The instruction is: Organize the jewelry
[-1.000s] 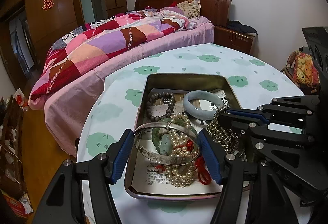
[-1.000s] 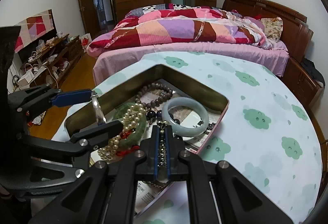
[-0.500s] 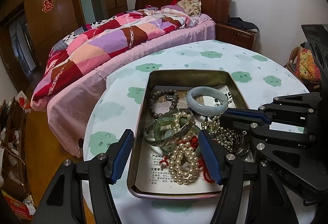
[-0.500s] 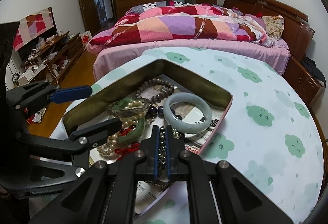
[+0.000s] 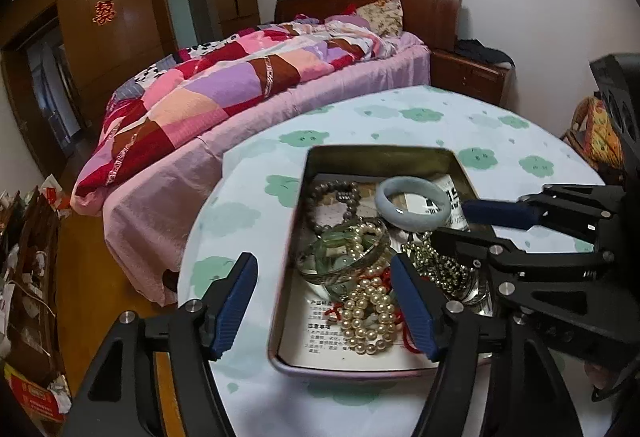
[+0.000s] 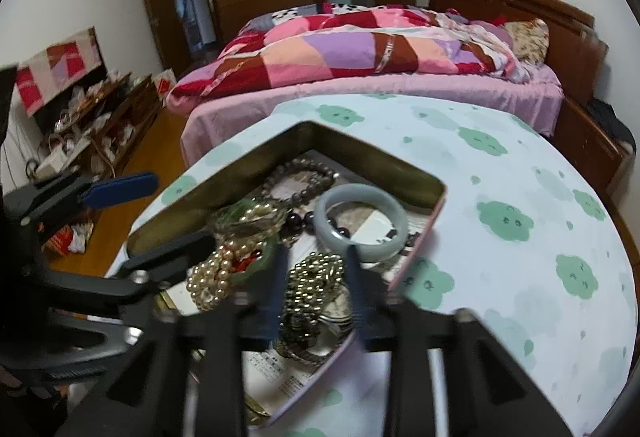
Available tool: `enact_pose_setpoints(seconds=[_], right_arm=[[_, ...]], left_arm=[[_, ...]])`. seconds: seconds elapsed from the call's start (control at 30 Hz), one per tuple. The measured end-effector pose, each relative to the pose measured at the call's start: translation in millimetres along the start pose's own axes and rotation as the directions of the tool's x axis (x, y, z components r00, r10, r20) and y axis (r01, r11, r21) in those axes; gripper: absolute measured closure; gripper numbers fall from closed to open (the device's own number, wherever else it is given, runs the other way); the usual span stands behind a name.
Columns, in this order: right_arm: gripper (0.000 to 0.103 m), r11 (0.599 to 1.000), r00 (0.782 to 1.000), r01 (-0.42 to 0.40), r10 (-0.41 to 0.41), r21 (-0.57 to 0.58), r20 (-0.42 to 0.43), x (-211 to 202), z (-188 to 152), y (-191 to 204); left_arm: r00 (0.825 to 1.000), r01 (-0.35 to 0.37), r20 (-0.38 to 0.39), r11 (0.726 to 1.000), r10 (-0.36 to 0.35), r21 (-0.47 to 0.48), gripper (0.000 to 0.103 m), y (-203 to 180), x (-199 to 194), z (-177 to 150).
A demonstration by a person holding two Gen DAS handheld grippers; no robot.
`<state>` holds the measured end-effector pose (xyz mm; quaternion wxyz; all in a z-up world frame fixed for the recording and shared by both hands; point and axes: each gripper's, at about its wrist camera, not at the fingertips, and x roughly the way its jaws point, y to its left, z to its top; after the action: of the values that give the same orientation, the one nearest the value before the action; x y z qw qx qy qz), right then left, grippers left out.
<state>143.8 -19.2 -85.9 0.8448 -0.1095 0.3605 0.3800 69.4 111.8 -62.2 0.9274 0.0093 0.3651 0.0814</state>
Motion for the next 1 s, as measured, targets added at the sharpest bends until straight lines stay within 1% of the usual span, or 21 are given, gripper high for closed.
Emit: enact_pose_setpoints(seconds=[0.03,0.1,0.17,0.23,0.3,0.5,0.6,0.8,1.0], right_arm=[[0.047,1.000,1.000,0.001,-0.001,0.016,0.010,-3.3,0.3,-3.2],[0.043,0.999,1.000,-0.005,0.004,0.037,0.030,-11.7,1.9,-6.1],[0.042,0.999,0.999,-0.016,0.014,0.045,0.045,-22.5,2.4,-5.9],[0.034,0.999,0.997,-0.010,0.007,0.043,0.071,-35.8,1.9,-4.1],[0.028,0.999,0.995,0.003,-0.008,0.046,0.095,-46.1,1.4,-3.1],[0.023,0.997,0.984,0.018,-0.029,0.070,0.174,-83.3,1.1,-2.1],[0.023,0.998,0.979,0.024,-0.036,0.062,0.201,-92.0,2.7,1.4],[0.022,0.997,0.971,0.036,-0.050,0.063,0.234,-99.3,3.1,-0.5],[0.020,0.997,0.968,0.044,-0.060,0.070,0.243,-101.9,2.3,-2.7]], left_arm=[[1.000,-0.004,0.005,1.000,0.004,-0.007,0.027,0.4,-3.4,1.2],[1.000,-0.021,0.016,1.000,0.021,-0.013,0.023,1.2,-10.3,3.0],[0.999,-0.032,0.037,0.999,0.033,-0.014,0.023,0.6,-20.8,4.0],[0.998,-0.033,0.059,0.999,0.034,-0.014,0.023,-0.2,-33.9,4.7],[0.996,-0.033,0.084,0.999,0.034,-0.013,0.022,-1.4,-47.7,4.5],[0.989,-0.041,0.140,0.999,0.045,-0.028,0.022,1.3,-74.0,2.9],[0.985,-0.040,0.166,0.998,0.047,-0.048,0.021,4.6,-84.2,6.7],[0.980,-0.045,0.190,0.998,0.054,-0.054,0.021,5.7,-94.3,9.2],[0.978,-0.047,0.198,0.997,0.059,-0.063,0.021,6.9,-96.4,9.4]])
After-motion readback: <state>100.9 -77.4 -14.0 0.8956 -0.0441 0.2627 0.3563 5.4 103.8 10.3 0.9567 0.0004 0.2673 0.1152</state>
